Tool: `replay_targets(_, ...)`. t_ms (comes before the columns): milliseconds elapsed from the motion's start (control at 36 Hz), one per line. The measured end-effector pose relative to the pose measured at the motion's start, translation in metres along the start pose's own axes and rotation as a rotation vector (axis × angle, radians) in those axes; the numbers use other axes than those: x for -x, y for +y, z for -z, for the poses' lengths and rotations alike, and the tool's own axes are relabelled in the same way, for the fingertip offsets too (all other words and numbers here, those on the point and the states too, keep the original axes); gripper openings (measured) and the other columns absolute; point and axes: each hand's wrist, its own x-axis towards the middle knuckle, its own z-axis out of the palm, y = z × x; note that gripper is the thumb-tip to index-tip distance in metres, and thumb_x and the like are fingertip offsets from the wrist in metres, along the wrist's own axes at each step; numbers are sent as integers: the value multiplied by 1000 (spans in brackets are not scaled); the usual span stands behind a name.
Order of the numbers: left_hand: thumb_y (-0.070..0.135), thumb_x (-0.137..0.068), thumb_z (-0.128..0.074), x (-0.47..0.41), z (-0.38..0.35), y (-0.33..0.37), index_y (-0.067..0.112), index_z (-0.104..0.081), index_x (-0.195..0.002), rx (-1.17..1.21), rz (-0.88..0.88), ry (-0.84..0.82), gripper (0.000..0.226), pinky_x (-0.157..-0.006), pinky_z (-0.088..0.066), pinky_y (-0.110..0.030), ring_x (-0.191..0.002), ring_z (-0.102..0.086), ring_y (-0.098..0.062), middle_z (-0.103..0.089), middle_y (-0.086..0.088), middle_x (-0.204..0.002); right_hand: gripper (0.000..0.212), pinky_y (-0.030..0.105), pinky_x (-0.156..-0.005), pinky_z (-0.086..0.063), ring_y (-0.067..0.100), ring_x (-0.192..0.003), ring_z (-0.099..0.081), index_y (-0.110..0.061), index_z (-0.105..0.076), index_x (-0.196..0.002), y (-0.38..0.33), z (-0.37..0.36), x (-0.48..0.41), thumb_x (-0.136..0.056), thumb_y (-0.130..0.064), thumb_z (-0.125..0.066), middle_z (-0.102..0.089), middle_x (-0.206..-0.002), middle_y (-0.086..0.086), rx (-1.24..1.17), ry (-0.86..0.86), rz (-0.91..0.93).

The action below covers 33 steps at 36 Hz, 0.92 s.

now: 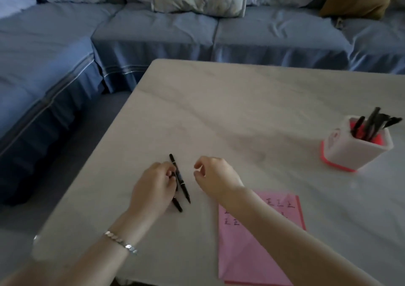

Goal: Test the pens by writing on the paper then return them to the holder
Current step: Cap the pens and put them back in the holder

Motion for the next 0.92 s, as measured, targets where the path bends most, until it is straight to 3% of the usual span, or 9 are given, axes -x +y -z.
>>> replay_targets(167, 15, -84, -54, -1, 7, -17, 18, -60, -102, -1, 1, 32, 19, -74, -47, -33, -89, -57, -20, -58, 0, -97, 34, 35, -79, -48, 32, -103, -57, -7, -47, -120, -30, -31, -22, -91, -24, -48, -57, -116, 14, 65, -128, -103)
replay_targets(306, 17, -84, -54, -3, 3, -20, 16, -60, -101, -15, -14, 55, 17, -73, -45, -31, -91, -56, -21, -59, 0, -97, 28, 30, -68, -41, 32, -103, -58, -5, -47, -115, -30, -37, -26, -89, -15, -49, -58, -115, 14, 123, -133, -182)
replay_targets(389, 20, -86, -52, -7, -3, -16, 15, -58, -102, -99, 7, 13, 18, -74, -43, -31, -98, -53, -22, -59, -2, -97, 26, 26, -57, -40, 29, -85, -57, -5, -52, -104, -20, -30, -24, -80, -13, -59, -56, -95, 11, 50, -130, -218)
replay_targets(472, 28, -87, -51, -10, -8, -6, 13, -55, -104, -231, 28, -61, 22, -75, -42, -33, -103, -51, -24, -58, -5, -101, 27, 29, -60, -47, 26, -77, -59, -5, -60, -98, -5, -17, -17, -74, -16, -64, -61, -86, 8, -113, -73, -240)
replay_targets(611, 31, -89, -49, -12, -18, 9, 13, -48, -107, -345, 7, -84, 25, -76, -41, -33, -103, -51, -26, -58, -6, -104, 16, 20, -52, -41, 9, -59, -53, -19, -61, -92, 23, 14, 2, -76, -19, -63, -58, -75, -4, -310, 35, -228)
replay_targets(694, 29, -89, -51, -9, -21, 19, 15, -50, -109, -184, 16, -113, 24, -78, -39, -31, -102, -53, -23, -59, -2, -104, 12, 29, -64, -50, 16, -61, -58, -20, -58, -88, 40, 30, 17, -77, -15, -62, -63, -80, -2, -421, 104, -238)
replay_targets(750, 28, -87, -55, -6, -24, 28, 17, -56, -99, -17, -18, -105, 16, -74, -39, -29, -94, -55, -20, -59, 0, -96, 12, 33, -70, -55, 15, -61, -62, -17, -58, -89, 49, 39, 29, -79, -11, -62, -64, -80, -2, -549, 165, -262)
replay_targets(833, 20, -83, -62, 4, -26, 48, 18, -59, -82, 258, -56, -145, 4, -60, -37, -13, -76, -56, -15, -62, 0, -84, 13, 24, -67, -57, 12, -62, -65, -12, -57, -86, 58, 53, 49, -83, 1, -58, -64, -78, 5, -885, 296, -260)
replay_targets(917, 15, -83, -63, 20, -27, 70, 20, -61, -82, 485, -72, -246, 6, -60, -40, -8, -71, -60, -11, -66, 0, -82, 16, 23, -69, -58, 17, -73, -67, -8, -56, -81, 62, 63, 71, -84, 7, -53, -66, -79, 9, -1156, 442, -212)
